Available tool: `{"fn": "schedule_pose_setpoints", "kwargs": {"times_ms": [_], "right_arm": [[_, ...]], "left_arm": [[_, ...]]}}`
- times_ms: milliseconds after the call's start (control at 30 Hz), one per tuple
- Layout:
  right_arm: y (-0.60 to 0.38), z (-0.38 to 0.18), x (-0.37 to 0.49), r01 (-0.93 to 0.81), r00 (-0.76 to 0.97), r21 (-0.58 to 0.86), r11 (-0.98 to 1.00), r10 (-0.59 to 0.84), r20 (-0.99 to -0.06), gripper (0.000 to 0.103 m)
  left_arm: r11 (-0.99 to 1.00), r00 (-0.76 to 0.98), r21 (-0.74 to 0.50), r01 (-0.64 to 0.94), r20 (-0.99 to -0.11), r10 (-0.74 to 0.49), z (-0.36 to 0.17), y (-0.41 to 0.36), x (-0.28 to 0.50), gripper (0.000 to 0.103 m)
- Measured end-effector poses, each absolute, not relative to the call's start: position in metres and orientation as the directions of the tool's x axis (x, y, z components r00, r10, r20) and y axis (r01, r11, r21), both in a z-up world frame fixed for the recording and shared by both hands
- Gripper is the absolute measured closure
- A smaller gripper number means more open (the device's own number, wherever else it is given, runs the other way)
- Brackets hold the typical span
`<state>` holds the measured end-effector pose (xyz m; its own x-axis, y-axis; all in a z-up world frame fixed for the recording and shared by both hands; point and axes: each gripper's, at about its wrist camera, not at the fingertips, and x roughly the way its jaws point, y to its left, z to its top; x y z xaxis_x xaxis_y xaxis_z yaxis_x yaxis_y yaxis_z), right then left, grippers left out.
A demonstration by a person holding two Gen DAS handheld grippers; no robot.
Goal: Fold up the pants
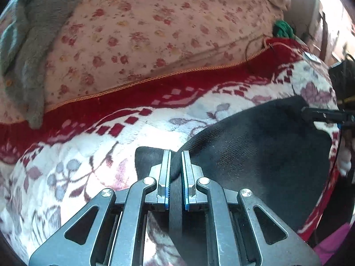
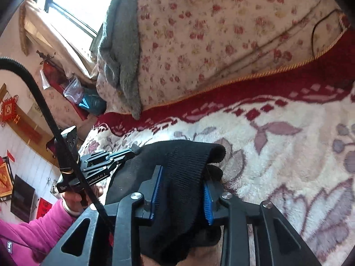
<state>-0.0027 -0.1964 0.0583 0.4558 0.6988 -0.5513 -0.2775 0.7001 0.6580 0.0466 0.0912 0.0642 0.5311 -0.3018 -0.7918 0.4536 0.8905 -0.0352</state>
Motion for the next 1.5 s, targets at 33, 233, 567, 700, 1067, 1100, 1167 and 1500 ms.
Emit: {"fn": "schedule_pose_setpoints", "kwargs": {"times_ms": [33, 233, 567, 700, 1067, 1100, 1167, 1500], "right_arm": [[-0.197, 0.062, -0.006, -0.273, 0.459, 0.646, 0.713, 0.687, -0.563, 0.063], [-0.191, 0.08, -0.025, -0.245, 0.494, 0.589, 0.77, 0.622, -0.607, 0.059], [-0.178, 0.1, -0.041, -0.293, 0.507, 0.585, 0.756, 0.641, -0.576, 0.044], [-0.187, 0.084, -0.041, -0.245, 0.488, 0.636, 0.732, 0.66, -0.571, 0.029], [-0.194, 0.019, -0.02, -0.112, 0.379, 0.783, 0.612, 0.755, -0.536, 0.024], [-0.193, 0.014, -0.017, -0.104, 0.362, 0.798, 0.593, 0.77, -0.525, 0.024], [-0.189, 0.008, -0.013, -0.101, 0.342, 0.82, 0.563, 0.794, -0.503, 0.023], [-0.163, 0.017, -0.016, -0.218, 0.327, 0.799, 0.561, 0.813, -0.481, 0.054]], "left_arm": [[0.899, 0.548, -0.021, 0.438, -0.787, -0.285, 0.068, 0.091, 0.041, 0.096], [0.945, 0.597, 0.002, 0.326, -0.776, -0.204, 0.076, 0.09, 0.014, 0.096], [0.976, 0.634, -0.007, 0.22, -0.759, -0.148, 0.083, 0.091, -0.015, 0.096], [0.977, 0.637, -0.032, 0.212, -0.754, -0.163, 0.082, 0.095, -0.017, 0.059], [0.95, 0.536, -0.259, 0.173, -0.784, -0.312, 0.043, 0.118, 0.01, 0.036], [0.945, 0.531, -0.28, 0.167, -0.782, -0.326, 0.04, 0.121, 0.012, 0.032], [0.931, 0.517, -0.332, 0.151, -0.777, -0.36, 0.032, 0.125, 0.015, 0.025], [0.921, 0.536, -0.313, 0.233, -0.749, -0.39, 0.036, 0.107, 0.005, 0.06]]}}
